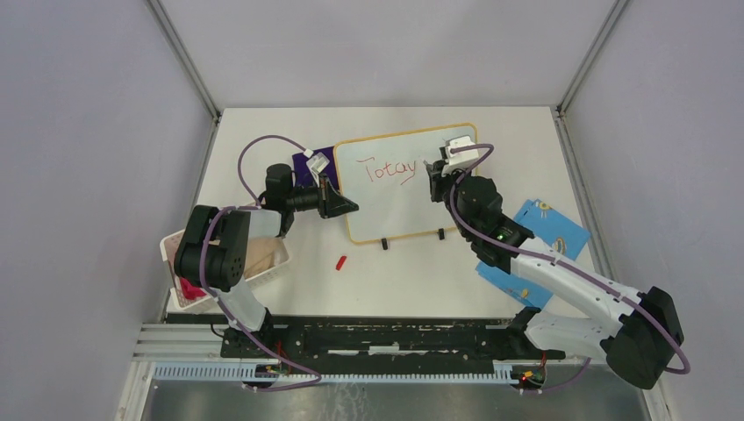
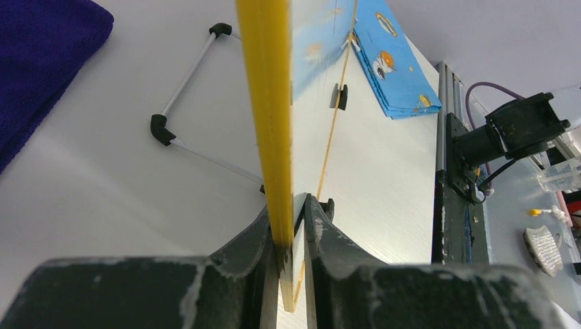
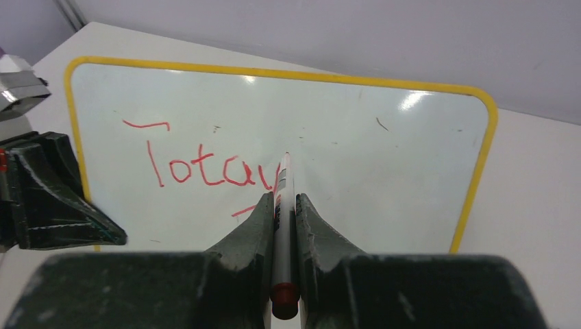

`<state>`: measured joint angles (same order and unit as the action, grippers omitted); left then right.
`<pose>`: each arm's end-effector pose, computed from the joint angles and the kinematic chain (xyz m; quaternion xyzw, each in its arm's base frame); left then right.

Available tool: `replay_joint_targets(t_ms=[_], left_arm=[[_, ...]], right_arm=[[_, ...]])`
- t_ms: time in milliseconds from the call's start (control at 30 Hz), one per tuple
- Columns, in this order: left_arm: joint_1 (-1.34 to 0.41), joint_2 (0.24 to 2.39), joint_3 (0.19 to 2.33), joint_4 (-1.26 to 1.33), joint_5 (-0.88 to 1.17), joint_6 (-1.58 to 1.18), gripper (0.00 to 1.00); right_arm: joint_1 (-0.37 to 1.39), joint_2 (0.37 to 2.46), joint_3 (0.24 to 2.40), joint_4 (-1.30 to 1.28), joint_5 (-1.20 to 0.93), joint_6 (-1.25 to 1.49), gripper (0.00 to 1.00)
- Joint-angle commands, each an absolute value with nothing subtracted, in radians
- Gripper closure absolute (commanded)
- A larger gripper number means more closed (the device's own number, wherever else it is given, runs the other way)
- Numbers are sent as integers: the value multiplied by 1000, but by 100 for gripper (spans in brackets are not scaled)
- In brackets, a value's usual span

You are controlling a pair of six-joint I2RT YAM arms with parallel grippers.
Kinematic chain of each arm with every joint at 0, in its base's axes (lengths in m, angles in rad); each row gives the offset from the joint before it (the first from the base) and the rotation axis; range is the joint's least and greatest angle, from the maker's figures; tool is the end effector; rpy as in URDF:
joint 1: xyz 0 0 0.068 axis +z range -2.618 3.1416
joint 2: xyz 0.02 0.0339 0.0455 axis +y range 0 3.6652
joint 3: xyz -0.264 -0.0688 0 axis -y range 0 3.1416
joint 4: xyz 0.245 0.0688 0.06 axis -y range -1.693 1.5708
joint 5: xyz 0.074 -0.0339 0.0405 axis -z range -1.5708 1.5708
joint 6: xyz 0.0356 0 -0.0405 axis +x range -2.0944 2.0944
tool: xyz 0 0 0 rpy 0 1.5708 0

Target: Write a sentence on the whiteboard

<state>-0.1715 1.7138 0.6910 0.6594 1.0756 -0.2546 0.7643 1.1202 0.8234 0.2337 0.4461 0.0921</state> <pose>0.3114 -0.0857 0.1646 0.2612 0.7185 -0.5153 0.3874 0.2003 0.1708 0.3302 -0.0916 0.7212 0.1305 0.6742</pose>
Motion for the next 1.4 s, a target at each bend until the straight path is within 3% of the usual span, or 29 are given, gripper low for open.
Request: replay_joint_targets(t_ms=[0, 1367], left_arm=[[-178, 1715, 700, 610, 979, -143, 98], [-186, 1716, 703, 592, 974, -127, 98]], right_arm=[[737, 1097, 785, 277, 485, 113, 100], [687, 1158, 810, 368, 415, 134, 100]])
